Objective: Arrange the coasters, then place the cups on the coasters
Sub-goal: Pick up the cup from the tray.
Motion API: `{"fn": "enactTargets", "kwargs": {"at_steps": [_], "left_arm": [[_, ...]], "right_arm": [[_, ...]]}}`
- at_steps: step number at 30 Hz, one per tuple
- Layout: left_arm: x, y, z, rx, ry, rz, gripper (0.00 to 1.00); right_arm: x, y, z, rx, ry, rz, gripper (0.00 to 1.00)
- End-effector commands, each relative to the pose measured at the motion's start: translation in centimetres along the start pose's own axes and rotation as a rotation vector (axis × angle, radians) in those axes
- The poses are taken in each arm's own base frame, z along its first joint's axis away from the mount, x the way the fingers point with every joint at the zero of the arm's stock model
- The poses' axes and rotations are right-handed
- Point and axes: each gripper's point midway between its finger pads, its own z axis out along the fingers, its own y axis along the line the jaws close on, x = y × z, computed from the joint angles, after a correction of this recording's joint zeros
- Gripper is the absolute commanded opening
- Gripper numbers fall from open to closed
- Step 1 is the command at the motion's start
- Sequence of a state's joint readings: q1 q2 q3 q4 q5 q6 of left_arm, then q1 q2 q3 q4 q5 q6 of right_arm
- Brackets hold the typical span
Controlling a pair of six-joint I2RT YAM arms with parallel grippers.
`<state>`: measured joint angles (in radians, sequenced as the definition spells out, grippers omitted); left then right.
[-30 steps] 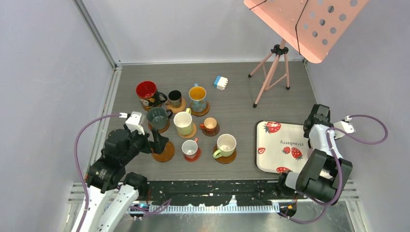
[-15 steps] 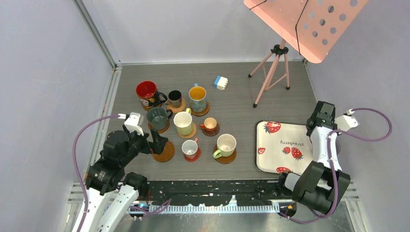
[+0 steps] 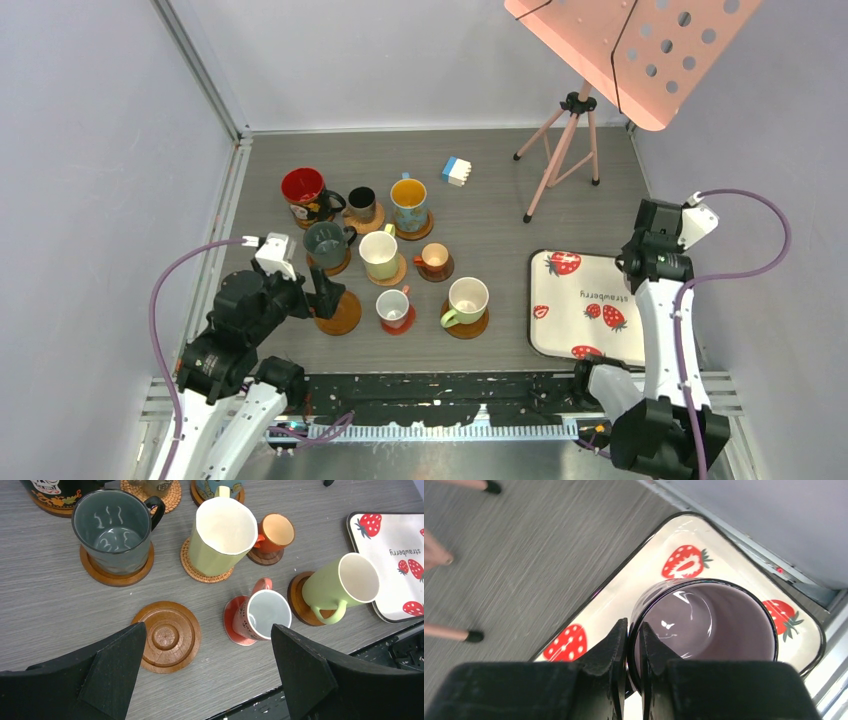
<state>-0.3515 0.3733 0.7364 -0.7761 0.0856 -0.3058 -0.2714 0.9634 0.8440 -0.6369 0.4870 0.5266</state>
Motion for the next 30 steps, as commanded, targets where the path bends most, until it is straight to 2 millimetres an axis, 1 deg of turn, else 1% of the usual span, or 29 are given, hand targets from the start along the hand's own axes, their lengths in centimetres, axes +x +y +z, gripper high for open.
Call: {"fn": "enactTargets", "kwargs": {"at_steps": [1, 6, 7, 8, 9, 14, 18, 20, 21, 22, 23, 24, 27, 28, 29, 30], "left_arm": [[-1.8, 0.0, -0.6, -0.015, -0.047, 0.014, 0.99], [-1.7, 0.5, -0.5, -0.047, -0.036, 0.007, 0.99], [-1.6, 0.7, -0.5, -0.057, -0.032, 0.006, 0.99], [-1.6, 0.8, -0.4, -0.067, -0.03, 0.004, 0.99], [-1.6, 0.9, -0.4, -0.072, -0.025, 0.002, 0.99], [-1.6, 1.9, -0.3, -0.138, -0.006, -0.01, 0.99], [-2.0, 2.8, -0.2, -0.197, -0.01, -0.038, 0.99], [-2.2, 3.0, 0.0, -0.218, -0.011, -0.066, 0.99], [-2.1, 3.0, 0.1, -0.222, -0.003, -0.078, 0.99], [-2.1, 2.9, 0.1, -0.226, 0.003, -0.09, 0.99], [-2.1, 2.8, 0.1, -0.225, 0.01, -0.102, 0.99], [-2.3, 2.7, 0.1, -0.224, 0.012, -0.112, 0.99], [-3.2, 2.6, -0.3, -0.232, -0.002, -0.125, 0.99], [-3.5, 2.8, -0.5, -0.25, -0.008, -0.131, 0.99], [-3.9, 3.0, -0.9, -0.27, -0.018, -0.136, 0.99], [-4.4, 3.3, -1.3, -0.291, -0.028, -0.138, 0.99]], "right_arm": [[-2.1, 2.7, -3.9, -0.185, -0.063, -0.035, 0.05], [-0.1, 4.9, -6.5, -0.326, -0.041, -0.092, 0.06], [0.2, 5.6, -7.4, -0.368, -0.044, -0.104, 0.06], [0.3, 5.9, -7.8, -0.389, -0.047, -0.111, 0.06], [0.5, 6.7, -8.9, -0.441, -0.055, -0.13, 0.05], [0.3, 8.9, -12.3, -0.587, -0.073, -0.171, 0.05], [1.5, 10.8, -14.8, -0.702, -0.047, -0.215, 0.05], [2.5, 12.1, -16.7, -0.788, -0.035, -0.263, 0.05], [2.5, 12.5, -17.2, -0.814, -0.042, -0.27, 0.05], [2.9, 13.0, -18.2, -0.856, -0.043, -0.287, 0.06], [2.8, 13.4, -18.8, -0.884, -0.056, -0.29, 0.06], [3.1, 13.9, -19.9, -0.923, -0.055, -0.308, 0.06], [3.6, 15.1, -22.1, -1.01, -0.061, -0.359, 0.06], [4.2, 15.6, -23.2, -1.055, -0.055, -0.383, 0.06], [4.2, 16.1, -24.0, -1.092, -0.066, -0.397, 0.06], [4.9, 16.7, -25.2, -1.148, -0.051, -0.425, 0.05]]}}
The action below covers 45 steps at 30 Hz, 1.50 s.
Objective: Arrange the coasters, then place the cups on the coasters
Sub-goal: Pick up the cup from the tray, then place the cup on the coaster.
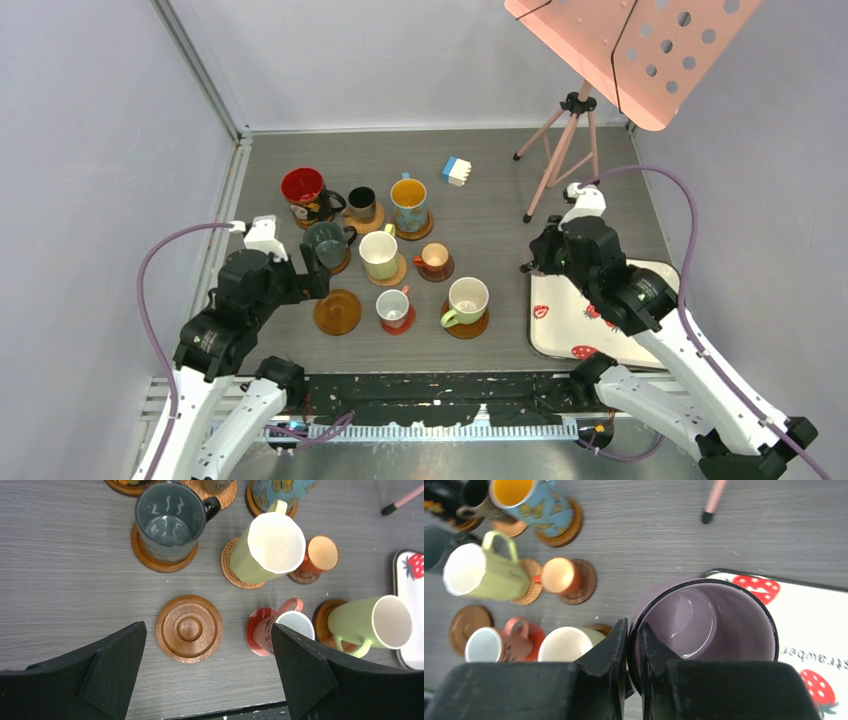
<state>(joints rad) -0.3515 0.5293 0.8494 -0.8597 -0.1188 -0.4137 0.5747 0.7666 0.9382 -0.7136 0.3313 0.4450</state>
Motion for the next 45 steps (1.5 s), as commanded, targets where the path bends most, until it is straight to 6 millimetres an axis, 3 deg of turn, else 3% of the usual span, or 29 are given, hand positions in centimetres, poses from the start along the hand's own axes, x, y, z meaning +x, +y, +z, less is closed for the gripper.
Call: {"fn": "enactTargets", "kwargs": {"at_steps": [1, 8, 14, 16, 20, 26, 29, 30, 33, 37, 45], "left_arm": [[-3.5, 0.6, -2.1, -0.07, -0.096, -0.05, 0.99], [-6.8, 2.5, -6.0, -0.197, -0.181, -0.111, 0.99], [-8.9, 3.1, -10.7, -0.186, -0.301, -0.131, 0.99], [-9.0, 3.8, -11.9, -0.212, -0.329, -0.135, 0.99], [-9.1, 5.6, -13.6, -0.293, -0.366, -0.135, 0.99], [-9.4, 6.1, -15.8, -0.282, -0.426, -0.156, 0.99], [-9.1, 6.3, -16.1, -0.285, -0.426, -0.145, 0.99], [-9.0, 6.4, -16.2, -0.294, -0.424, -0.14, 0.99], [-8.7, 6.7, -16.0, -0.312, -0.414, -0.129, 0.99], [-8.6, 6.4, -15.9, -0.287, -0.419, -0.122, 0.99], [-8.4, 6.7, -16.5, -0.282, -0.446, -0.14, 0.99]], "right_arm": [[-5.3, 6.7, -1.7, -0.254, -0.155, -0.057, 0.05], [-5.7, 15.6, -3.4, -0.539, -0.176, -0.269, 0.05], [-4.5, 23.5, -4.8, -0.723, -0.179, -0.423, 0.05], [-3.1, 26.4, -4.3, -0.756, -0.151, -0.478, 0.05], [-1.6, 31.8, -5.4, -0.861, -0.146, -0.527, 0.05], [1.9, 37.7, -4.2, -0.922, -0.084, -0.608, 0.06], [4.3, 40.0, -3.2, -0.972, -0.049, -0.643, 0.06], [4.1, 40.7, -3.3, -0.985, -0.054, -0.642, 0.05], [6.8, 42.1, -1.5, -1.006, -0.017, -0.731, 0.05], [9.4, 44.0, -1.0, -1.065, -0.017, -0.822, 0.06], [13.9, 45.2, 1.7, -1.063, 0.035, -0.905, 0.06]]}}
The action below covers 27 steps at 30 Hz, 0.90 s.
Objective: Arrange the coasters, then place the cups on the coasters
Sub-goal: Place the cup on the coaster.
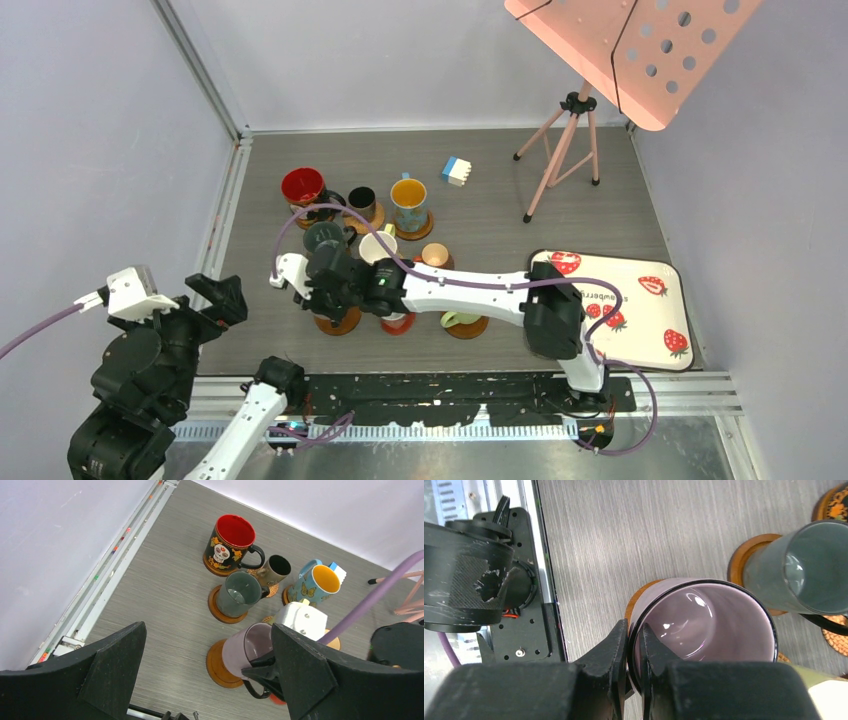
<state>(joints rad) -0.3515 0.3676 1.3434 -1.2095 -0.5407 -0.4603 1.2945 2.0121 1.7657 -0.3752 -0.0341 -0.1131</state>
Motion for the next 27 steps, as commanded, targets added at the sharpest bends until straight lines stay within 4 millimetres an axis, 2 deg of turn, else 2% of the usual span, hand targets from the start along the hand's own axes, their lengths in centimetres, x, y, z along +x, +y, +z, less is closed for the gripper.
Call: {"fn": "enactTargets", "kwargs": {"at_steps": [1, 11, 27], "left_arm": [[0.1, 0.3, 0.1, -0.008, -0.013, 0.006, 0.99], [1.1, 0.6, 1.2, -0.031, -0.023, 0.023, 0.99], [1.4, -0.7, 1.6, 0.024, -0.007, 0.023, 0.99]], "right_arm": [[-5.3, 0.1, -0.4, -0.007, -0.155, -0.079, 0.05], [-1.3, 0.3, 3.2, -0.001, -0.069, -0.122, 0.05], [1.6, 0.0, 5.0, 0.014, 0.003, -0.135, 0.06]]}}
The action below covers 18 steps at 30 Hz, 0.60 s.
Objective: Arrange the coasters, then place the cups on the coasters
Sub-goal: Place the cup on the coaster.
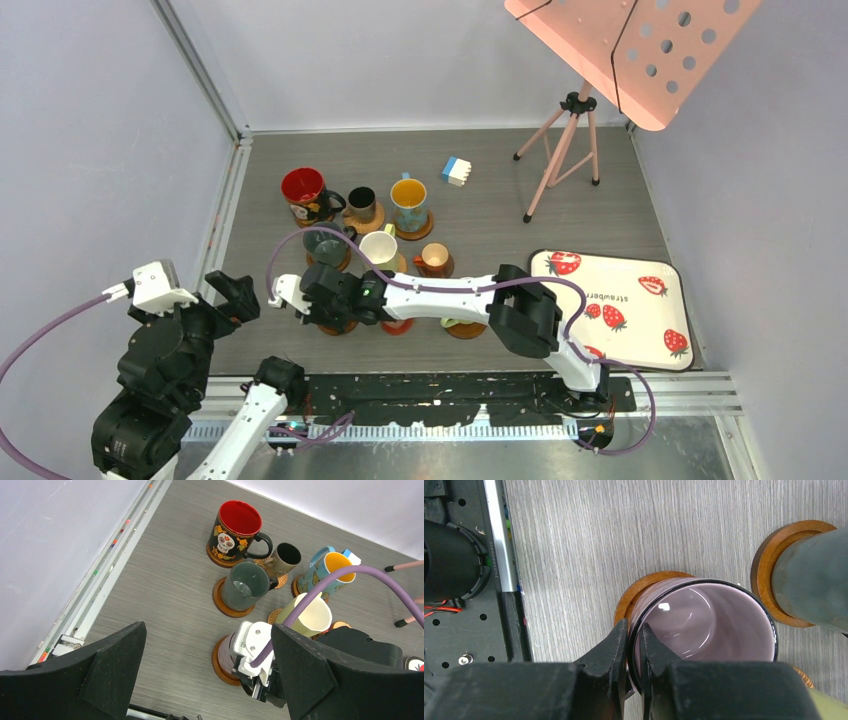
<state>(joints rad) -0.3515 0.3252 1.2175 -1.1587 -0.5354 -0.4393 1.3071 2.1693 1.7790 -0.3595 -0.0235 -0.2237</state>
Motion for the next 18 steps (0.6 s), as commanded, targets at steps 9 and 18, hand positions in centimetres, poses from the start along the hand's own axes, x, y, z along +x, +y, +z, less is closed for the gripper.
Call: {"fn": "enactTargets", "kwargs": {"at_steps": [9, 18], "left_arm": [[-1.3, -1.1, 0.2, 0.047, -0.038, 0.007, 0.99], [-2.0, -2.1, 0.2, 0.086, -0.039, 0.0, 0.99]], "right_arm": [[-3.9, -1.4, -1.5, 0.073, -0.114, -0.011, 0.22], [-4.6, -1.0, -3.1, 0.056, -0.121, -0.012, 0.26]]}}
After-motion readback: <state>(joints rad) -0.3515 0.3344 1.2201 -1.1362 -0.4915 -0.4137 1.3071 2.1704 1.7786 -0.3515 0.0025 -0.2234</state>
